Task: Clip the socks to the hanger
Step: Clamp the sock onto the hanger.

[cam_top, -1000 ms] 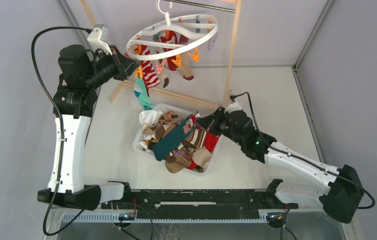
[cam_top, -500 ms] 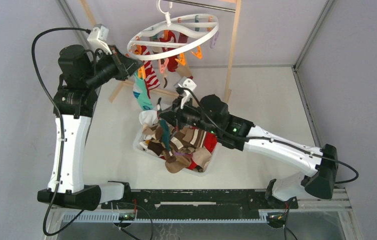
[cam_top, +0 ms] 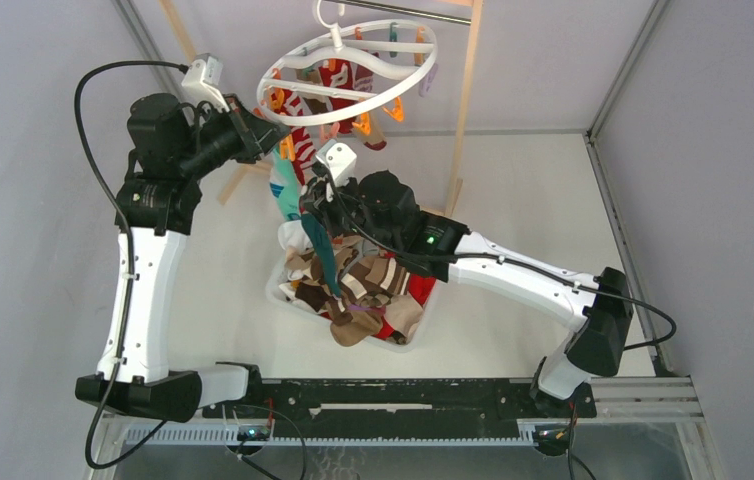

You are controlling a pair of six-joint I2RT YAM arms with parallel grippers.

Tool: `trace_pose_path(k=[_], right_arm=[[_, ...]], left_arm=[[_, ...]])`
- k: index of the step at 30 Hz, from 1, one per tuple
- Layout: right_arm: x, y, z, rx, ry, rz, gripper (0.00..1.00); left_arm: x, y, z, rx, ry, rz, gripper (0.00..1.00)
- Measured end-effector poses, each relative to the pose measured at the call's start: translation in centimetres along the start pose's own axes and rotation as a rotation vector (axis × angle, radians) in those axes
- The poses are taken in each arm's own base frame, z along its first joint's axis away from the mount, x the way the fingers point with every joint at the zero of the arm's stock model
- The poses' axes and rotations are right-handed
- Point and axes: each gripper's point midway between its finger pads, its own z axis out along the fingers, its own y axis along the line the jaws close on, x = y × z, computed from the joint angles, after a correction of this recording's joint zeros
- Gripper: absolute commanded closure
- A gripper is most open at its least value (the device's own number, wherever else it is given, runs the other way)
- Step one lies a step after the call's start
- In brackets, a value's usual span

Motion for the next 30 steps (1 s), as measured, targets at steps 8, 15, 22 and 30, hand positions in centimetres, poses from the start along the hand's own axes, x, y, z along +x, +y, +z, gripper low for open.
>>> trace_pose_path(k=[8, 15, 22, 30], right_arm=[[-1.5, 0.2, 0.4, -0.009, -0.010, -0.032, 1.00], [-2.9, 0.3, 0.7, -0.019, -0.025, -0.055, 1.00], [-2.3, 0.5, 1.3, -0.031, 0.004, -0.068, 1.00], [-2.4, 0.0, 1.6, -0.021, 0.013, -0.075, 1.00]], left_arm=[[0.4, 0.2, 0.3, -0.003, -0.001, 0.002, 1.00], [0.3, 0.1, 0.4, 0.000, -0.006, 0.005, 1.00], [0.2, 0.0, 0.4, 0.002, -0.008, 0.007, 1.00], [0.2, 0.0, 0.4, 0.002, -0.008, 0.007, 1.00]])
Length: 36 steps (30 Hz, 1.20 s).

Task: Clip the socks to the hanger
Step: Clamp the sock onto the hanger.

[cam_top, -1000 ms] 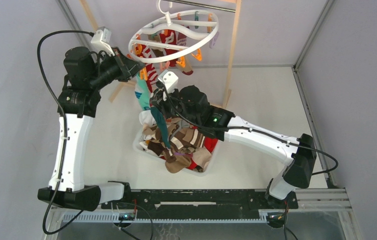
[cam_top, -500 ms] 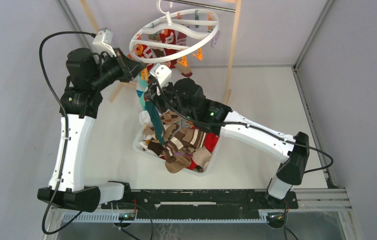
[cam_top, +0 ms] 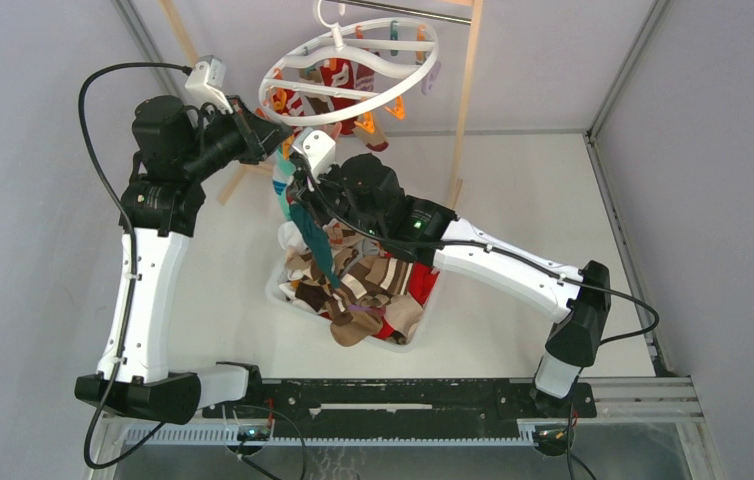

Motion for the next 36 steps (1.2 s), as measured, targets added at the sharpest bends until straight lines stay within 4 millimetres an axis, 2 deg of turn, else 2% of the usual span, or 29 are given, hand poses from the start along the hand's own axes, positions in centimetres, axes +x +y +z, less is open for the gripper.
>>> trace_pose_path(k=[5, 13, 26, 36], right_arm=[[-1.1, -0.6, 0.0, 0.007, -0.022, -0.001, 1.00], [-1.7, -1.4, 0.1, 0.020, -0.031, -0.006, 1.00], [-2.8, -1.7, 0.8, 0.014, -0.033, -0.026, 1.00], [-2.7, -2.6, 0.7, 0.028, -0.028, -0.025, 1.00]], left_arm=[[0.0, 0.0, 0.0, 0.000, 0.000, 0.000, 1.00], [0.0, 0.0, 0.0, 0.000, 0.000, 0.000, 1.00], [0.0, 0.0, 0.0, 0.000, 0.000, 0.000, 1.00], [0.0, 0.0, 0.0, 0.000, 0.000, 0.001, 1.00]])
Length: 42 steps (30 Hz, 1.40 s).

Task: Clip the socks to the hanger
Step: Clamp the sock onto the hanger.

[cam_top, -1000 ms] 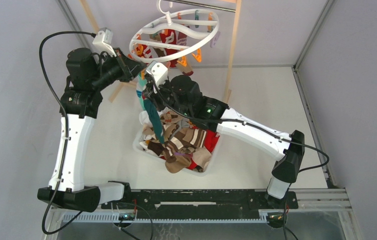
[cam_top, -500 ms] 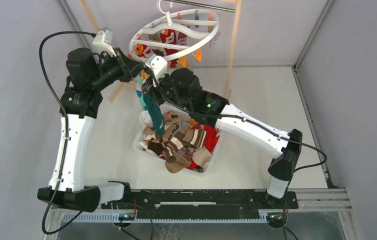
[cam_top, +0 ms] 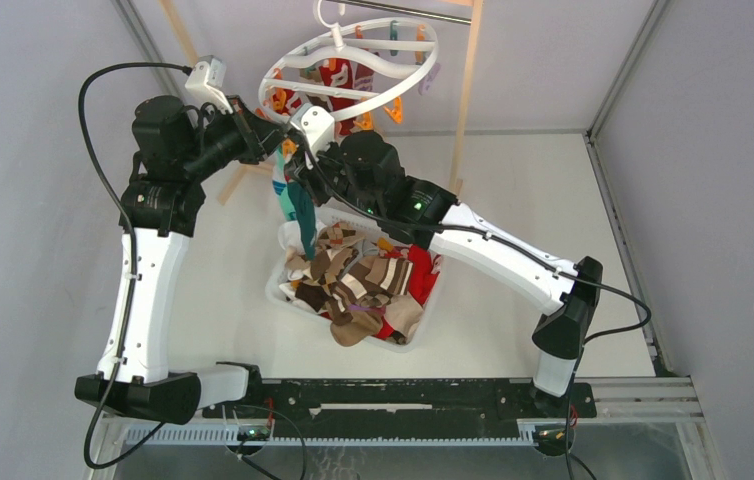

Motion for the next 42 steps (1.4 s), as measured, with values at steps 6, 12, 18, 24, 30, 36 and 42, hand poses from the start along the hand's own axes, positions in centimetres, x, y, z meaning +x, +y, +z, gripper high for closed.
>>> trace_pose_path(k=[6, 12, 18, 24, 30, 36, 42], right_arm=[[-0.3, -0.5, -0.2, 0.001, 0.003, 0.001, 1.00], [-0.8, -0.3, -0.3, -0.010, -0.008, 0.002, 1.00], [-0.8, -0.4, -0.3, -0.009, -0.009, 0.002, 1.00], [-0.7, -1.0, -0.4, 0.003, -0.002, 0.000, 1.00], [-0.9, -1.5, -0.8, 0.013, -0.001, -0.003, 1.00], [-1.1, -1.5, -1.0, 0.015, -0.006, -0.008, 1.00], [-1.2, -1.4, -1.0, 0.016, -0.005, -0.014, 1.00]], left_arm=[[0.0, 0.0, 0.0, 0.000, -0.001, 0.000, 1.00], [0.0, 0.0, 0.0, 0.000, -0.001, 0.000, 1.00], [0.0, 0.0, 0.0, 0.000, -0.001, 0.000, 1.00], [0.0, 0.0, 0.0, 0.000, -0.001, 0.001, 1.00], [0.0, 0.0, 0.0, 0.001, -0.002, 0.001, 1.00], [0.0, -0.1, 0.0, 0.003, -0.002, 0.002, 1.00], [0.0, -0.1, 0.0, 0.004, -0.002, 0.002, 1.00]])
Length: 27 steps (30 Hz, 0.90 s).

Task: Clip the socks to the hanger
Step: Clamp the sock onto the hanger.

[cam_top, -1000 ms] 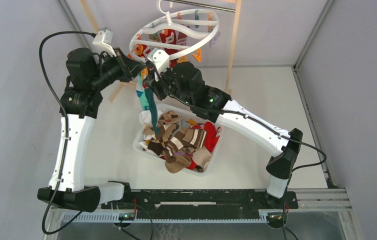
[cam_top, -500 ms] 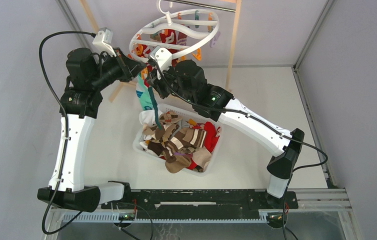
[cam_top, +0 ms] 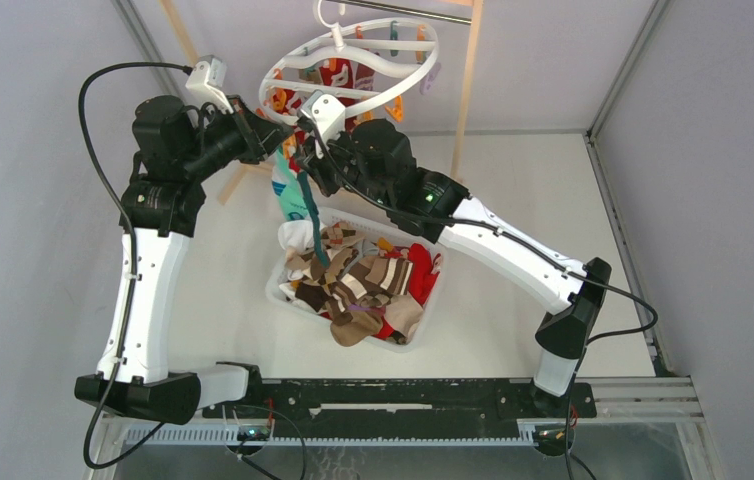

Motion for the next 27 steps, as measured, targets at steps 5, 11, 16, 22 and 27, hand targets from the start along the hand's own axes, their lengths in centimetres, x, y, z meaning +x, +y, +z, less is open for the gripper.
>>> trace_pose_path(k=[5, 11, 16, 22, 27], right_arm=[[-0.07, -0.16, -0.02, 0.008, -0.001, -0.004, 1.00], [-0.25, -0.39, -0.02, 0.021, -0.006, -0.013, 1.00], [-0.36, -0.34, -0.09, 0.024, -0.009, -0.017, 1.00], [-0.63, 0.11, -0.10, 0.015, -0.018, -0.019, 1.00], [-0.84, 0.26, -0.07, 0.009, -0.026, -0.019, 1.00]], left_arm=[[-0.07, -0.07, -0.10, 0.001, -0.003, 0.002, 1.00], [-0.09, -0.05, -0.11, -0.001, -0.004, 0.004, 1.00], [-0.10, -0.01, -0.10, -0.002, -0.004, 0.009, 1.00], [-0.10, 0.00, -0.10, -0.002, -0.005, 0.010, 0.85], [-0.11, 0.06, -0.10, -0.006, -0.005, 0.011, 0.71]])
